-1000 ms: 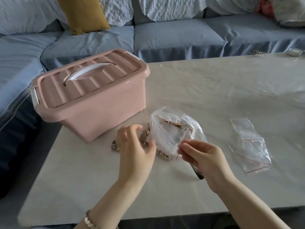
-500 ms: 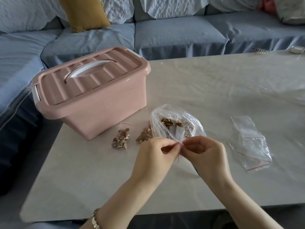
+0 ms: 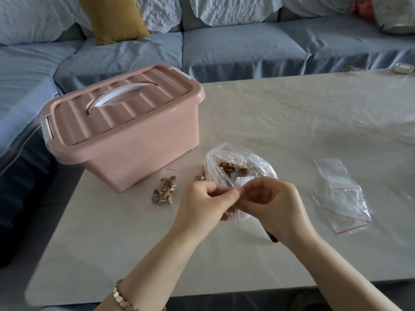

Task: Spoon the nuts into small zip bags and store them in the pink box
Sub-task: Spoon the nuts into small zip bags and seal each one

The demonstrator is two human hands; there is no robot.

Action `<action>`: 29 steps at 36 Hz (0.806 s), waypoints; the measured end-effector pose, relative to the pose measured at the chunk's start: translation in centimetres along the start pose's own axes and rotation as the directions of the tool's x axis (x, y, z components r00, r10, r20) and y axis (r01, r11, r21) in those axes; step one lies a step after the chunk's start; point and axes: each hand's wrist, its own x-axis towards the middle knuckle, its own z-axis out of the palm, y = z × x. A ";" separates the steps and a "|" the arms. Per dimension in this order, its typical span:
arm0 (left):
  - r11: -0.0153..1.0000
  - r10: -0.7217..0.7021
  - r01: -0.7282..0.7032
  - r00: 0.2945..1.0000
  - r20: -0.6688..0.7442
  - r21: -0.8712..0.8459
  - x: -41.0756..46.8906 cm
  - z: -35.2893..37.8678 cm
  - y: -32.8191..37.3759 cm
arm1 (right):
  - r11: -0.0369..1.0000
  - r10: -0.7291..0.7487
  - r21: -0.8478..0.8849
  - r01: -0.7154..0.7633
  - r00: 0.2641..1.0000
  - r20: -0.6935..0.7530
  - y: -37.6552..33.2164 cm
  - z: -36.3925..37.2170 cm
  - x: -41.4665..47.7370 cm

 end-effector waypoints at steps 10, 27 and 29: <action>1.000 0.007 -0.008 0.994 0.110 0.004 0.5 -1.3 0.4 | 0.958 0.167 0.207 -0.197 0.974 0.154 0.0 -0.1 1.0; 0.933 0.325 -0.352 0.914 0.245 0.075 0.7 -1.6 -1.5 | 0.923 0.232 0.241 -0.299 0.934 0.271 -0.2 -1.0 0.3; 0.977 0.212 -0.194 0.940 0.267 -0.090 0.5 -1.6 -1.5 | 0.902 0.220 0.288 -0.320 0.918 0.330 -0.3 -1.2 0.3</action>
